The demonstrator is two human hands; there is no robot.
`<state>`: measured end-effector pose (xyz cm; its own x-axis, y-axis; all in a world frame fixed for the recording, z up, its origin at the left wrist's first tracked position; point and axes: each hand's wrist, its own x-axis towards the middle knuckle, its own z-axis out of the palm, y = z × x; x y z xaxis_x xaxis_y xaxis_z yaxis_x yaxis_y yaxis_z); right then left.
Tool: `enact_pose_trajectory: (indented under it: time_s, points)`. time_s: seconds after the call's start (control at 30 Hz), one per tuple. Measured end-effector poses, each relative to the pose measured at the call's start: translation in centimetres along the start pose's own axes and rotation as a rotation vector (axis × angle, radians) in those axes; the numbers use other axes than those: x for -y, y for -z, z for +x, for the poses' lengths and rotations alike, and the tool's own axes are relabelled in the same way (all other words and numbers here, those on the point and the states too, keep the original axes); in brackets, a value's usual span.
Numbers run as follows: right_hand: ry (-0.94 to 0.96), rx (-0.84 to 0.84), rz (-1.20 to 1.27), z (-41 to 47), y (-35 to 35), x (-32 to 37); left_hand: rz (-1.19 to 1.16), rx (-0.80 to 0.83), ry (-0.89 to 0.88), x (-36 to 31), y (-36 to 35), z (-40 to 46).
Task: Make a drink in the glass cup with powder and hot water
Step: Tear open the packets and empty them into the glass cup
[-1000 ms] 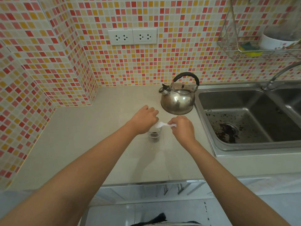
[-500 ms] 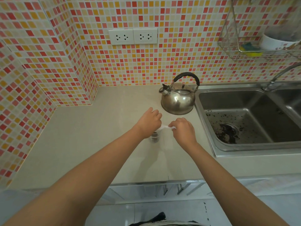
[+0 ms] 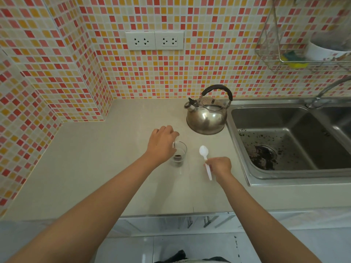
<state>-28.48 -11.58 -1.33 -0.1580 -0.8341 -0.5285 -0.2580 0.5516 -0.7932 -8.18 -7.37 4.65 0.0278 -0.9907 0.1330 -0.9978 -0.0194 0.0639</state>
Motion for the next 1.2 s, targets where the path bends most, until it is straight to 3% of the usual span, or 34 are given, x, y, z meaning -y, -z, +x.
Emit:
enact_pose_trajectory:
  time_s: [0.23, 0.63, 0.73, 0.83, 0.97, 1.07, 1.2]
  points:
    - [-0.01, -0.038, -0.318, 0.9, -2.4, -1.1, -0.06, 0.029, -0.017, -0.2, -0.6, -0.4]
    - [0.053, -0.115, -0.395, 1.1, -2.9, -1.9, -0.384, 0.057, 0.097, 0.4, -0.8, -1.0]
    - [0.152, -0.151, -0.459, 0.8, -2.5, -1.7, -0.587, 0.025, 0.157, 0.6, -0.7, -1.1]
    - [0.377, -0.217, -0.379, -0.3, -2.3, -0.4, -0.787, -0.013, 0.216, 0.7, -0.6, -1.1]
    - [0.489, 0.102, 0.003, -2.3, -2.7, 3.8, -1.09, -0.011, 0.295, 0.7, 0.1, -0.8]
    - [0.524, 0.302, 0.061, -3.8, -3.4, 6.4, -1.321, 0.015, 0.311, 0.5, 0.8, -0.6]
    - [0.556, 0.373, 0.109, -4.9, -4.0, 7.6, -1.457, 0.045, 0.311, 0.3, 1.5, -0.8]
